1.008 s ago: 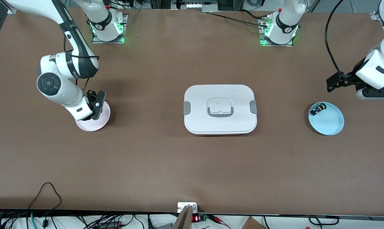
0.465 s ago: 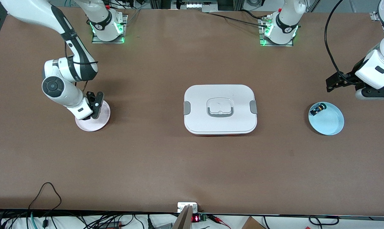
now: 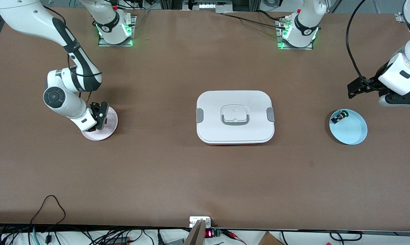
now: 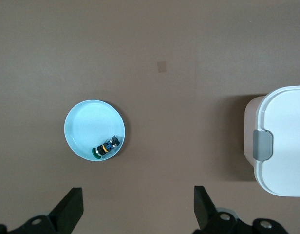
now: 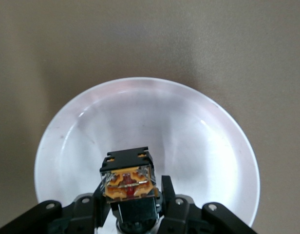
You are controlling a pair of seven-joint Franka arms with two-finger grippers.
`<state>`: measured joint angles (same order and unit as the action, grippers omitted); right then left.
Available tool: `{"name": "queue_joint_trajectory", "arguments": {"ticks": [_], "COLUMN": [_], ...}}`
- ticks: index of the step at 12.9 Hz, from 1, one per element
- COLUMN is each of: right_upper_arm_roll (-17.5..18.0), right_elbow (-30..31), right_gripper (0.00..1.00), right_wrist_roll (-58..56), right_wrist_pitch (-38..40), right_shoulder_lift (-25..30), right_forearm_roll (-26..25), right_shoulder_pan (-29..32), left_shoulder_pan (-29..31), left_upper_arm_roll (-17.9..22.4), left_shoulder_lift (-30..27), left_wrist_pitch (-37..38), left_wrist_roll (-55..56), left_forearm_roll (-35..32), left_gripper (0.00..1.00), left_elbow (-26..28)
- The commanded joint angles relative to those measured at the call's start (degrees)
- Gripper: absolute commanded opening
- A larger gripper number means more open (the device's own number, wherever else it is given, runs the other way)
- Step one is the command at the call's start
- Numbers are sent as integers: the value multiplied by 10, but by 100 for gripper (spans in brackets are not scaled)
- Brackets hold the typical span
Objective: Transfer orange switch to right arm and place
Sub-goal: 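Lower the switch onto the white plate and open the right gripper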
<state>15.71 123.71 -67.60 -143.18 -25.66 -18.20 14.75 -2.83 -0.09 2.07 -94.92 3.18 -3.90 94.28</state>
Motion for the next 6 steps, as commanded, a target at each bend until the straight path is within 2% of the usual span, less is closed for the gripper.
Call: {"name": "queue_joint_trajectory", "arguments": {"ticks": [1,3,4,5,6], "right_upper_arm_roll": [6,6,6,6,5], "right_elbow": [3,4,6,5,2], "right_gripper": [21,22,52,97,100], "right_wrist_roll": [-8,-8,3,12,25], "right_wrist_pitch": [-24,-23,-19,-17,-5], "right_shoulder_lift": [-11,-11,-9,-5,-1], "right_forearm_roll": [-18,-18,-18,-16,-11], "right_shoulder_pan": [18,19,19,20,20], "left_shoulder_pan": [-2,-1,-2,-3,-4], "left_upper_arm_roll": [0,0,0,0,-1], "left_shoulder_lift": [-3,-2,-3,-2,-3], "left_wrist_pitch": [11,17,17,16,16], "left_wrist_roll": [7,7,7,7,7], "left_forearm_roll": [4,4,3,2,2], "left_gripper": [100,100,100,100,100], "left_elbow": [-7,-7,-7,-8,-8]}}
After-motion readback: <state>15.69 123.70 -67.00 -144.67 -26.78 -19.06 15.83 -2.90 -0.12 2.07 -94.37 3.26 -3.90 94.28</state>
